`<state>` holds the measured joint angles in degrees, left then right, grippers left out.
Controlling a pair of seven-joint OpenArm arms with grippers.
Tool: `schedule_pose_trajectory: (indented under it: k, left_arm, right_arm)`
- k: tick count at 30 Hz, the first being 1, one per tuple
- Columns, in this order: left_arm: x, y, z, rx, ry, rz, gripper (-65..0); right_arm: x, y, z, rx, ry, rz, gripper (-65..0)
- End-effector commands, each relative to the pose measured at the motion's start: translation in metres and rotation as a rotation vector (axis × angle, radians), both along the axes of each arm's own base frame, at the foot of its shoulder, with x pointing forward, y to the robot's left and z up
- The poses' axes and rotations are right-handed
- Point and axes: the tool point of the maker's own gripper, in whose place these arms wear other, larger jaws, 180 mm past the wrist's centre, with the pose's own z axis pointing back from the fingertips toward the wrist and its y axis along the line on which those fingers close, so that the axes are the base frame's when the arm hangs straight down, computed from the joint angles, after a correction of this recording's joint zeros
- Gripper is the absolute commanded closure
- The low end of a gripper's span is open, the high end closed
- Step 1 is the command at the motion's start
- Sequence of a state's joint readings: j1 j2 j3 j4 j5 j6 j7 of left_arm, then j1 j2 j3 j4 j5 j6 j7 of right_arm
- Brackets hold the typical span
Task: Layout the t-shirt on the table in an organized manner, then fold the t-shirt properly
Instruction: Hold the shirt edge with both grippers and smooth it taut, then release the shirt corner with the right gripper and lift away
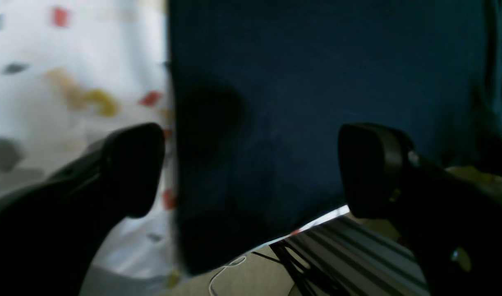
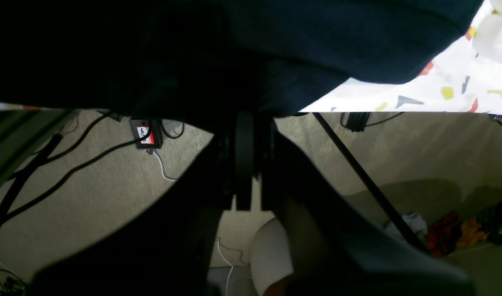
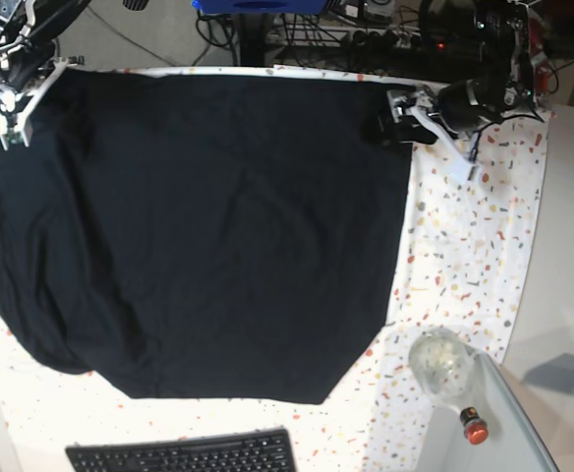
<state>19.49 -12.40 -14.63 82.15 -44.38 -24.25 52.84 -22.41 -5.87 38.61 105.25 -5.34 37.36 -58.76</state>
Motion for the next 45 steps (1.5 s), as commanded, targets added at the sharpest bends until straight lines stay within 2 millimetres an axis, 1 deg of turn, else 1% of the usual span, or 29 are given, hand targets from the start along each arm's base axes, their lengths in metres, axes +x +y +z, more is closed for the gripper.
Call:
schedule_pose_trajectory:
  k: [1,3,5,7,9,11,14,17,18,19,20,22,24,25,29,32,35,38,40,41,43,45]
  left_arm:
    - [-0.027,-0.015,-0.012,-0.014,0.105,-0.054,-65.0]
    - [-0.029,-0.022,-0.013,-0.027,0.11,-0.057,-61.5]
    - [-0.028,-0.024,-0.011,-0.031,0.104,-0.061,-55.0]
    - [-0.025,-0.03,-0.005,-0.054,0.084,-0.057,-48.1]
    - [-0.023,-0.033,-0.001,-0.074,0.071,-0.053,-44.3]
    - [-0.023,-0.034,-0.001,-0.08,0.076,-0.049,-42.8]
    - [-0.023,-0.034,-0.001,-0.08,0.076,-0.049,-42.6]
    - [-0.023,-0.03,-0.001,-0.074,0.074,-0.04,-42.3]
    - [-0.022,-0.03,-0.001,-0.073,0.072,-0.039,-41.0]
    - [-0.021,-0.029,0.0,-0.069,0.068,-0.04,-37.7]
    - [-0.02,-0.026,0.0,-0.064,0.066,-0.039,-32.6]
    - [-0.018,-0.021,0.001,-0.051,0.062,-0.044,-18.8]
    - [-0.016,-0.02,0.001,-0.05,0.058,-0.044,-3.9]
    - [-0.015,-0.02,0.002,-0.049,0.056,-0.042,0.0]
    - [-0.007,-0.017,0.008,-0.035,0.027,-0.054,0.0]
    - [-0.003,-0.012,0.015,-0.015,0.005,-0.066,0.0]
    - [0.003,0.01,0.027,0.027,-0.034,-0.03,0.0]
    - [0.004,0.033,0.039,0.07,-0.067,0.015,0.0]
    - [0.003,0.046,0.041,0.089,-0.07,0.044,0.0]
    - [0.003,0.05,0.042,0.1,-0.068,0.045,0.0]
    - [0.002,0.053,0.039,0.102,-0.058,0.046,0.0]
    - [0.002,0.053,0.037,0.099,-0.053,0.05,0.0]
  right_arm:
    - [0.004,-0.004,0.005,-0.016,-0.016,-0.001,0.0]
    - [0.004,-0.004,0.005,-0.016,-0.016,-0.001,0.0]
    - [0.004,-0.004,0.005,-0.016,-0.016,-0.001,0.0]
    - [0.004,-0.004,0.005,-0.016,-0.016,-0.001,0.0]
    - [0.004,-0.004,0.005,-0.016,-0.016,-0.001,0.0]
    - [0.004,-0.004,0.005,-0.016,-0.016,-0.001,0.0]
    - [0.004,-0.004,0.005,-0.016,-0.016,-0.001,0.0]
    - [0.004,-0.004,0.005,-0.016,-0.016,-0.001,0.0]
    - [0.004,-0.004,0.005,-0.016,-0.016,-0.001,0.0]
    - [0.004,-0.004,0.005,-0.016,-0.016,-0.001,0.0]
    - [0.004,-0.004,0.005,-0.016,-0.016,-0.001,0.0]
    - [0.004,-0.004,0.005,-0.015,-0.016,0.001,0.0]
    - [0.004,-0.003,0.005,-0.015,-0.017,0.001,0.0]
    - [0.004,-0.002,0.005,-0.012,-0.019,-0.001,0.0]
    - [0.002,0.003,0.005,-0.004,-0.016,-0.003,0.0]
    - [0.004,0.014,0.004,0.009,-0.013,0.038,0.0]
    - [0.005,0.016,0.006,0.006,-0.016,0.05,0.0]
    - [0.007,0.015,0.009,-0.001,-0.025,0.052,0.0]
    - [0.008,0.016,0.01,0.001,-0.026,0.064,0.0]
    - [0.009,0.02,0.009,0.011,-0.023,0.093,0.0]
    - [0.017,0.035,0.007,0.035,-0.024,0.152,0.0]
    - [0.017,0.045,0.005,0.047,0.006,0.181,0.0]
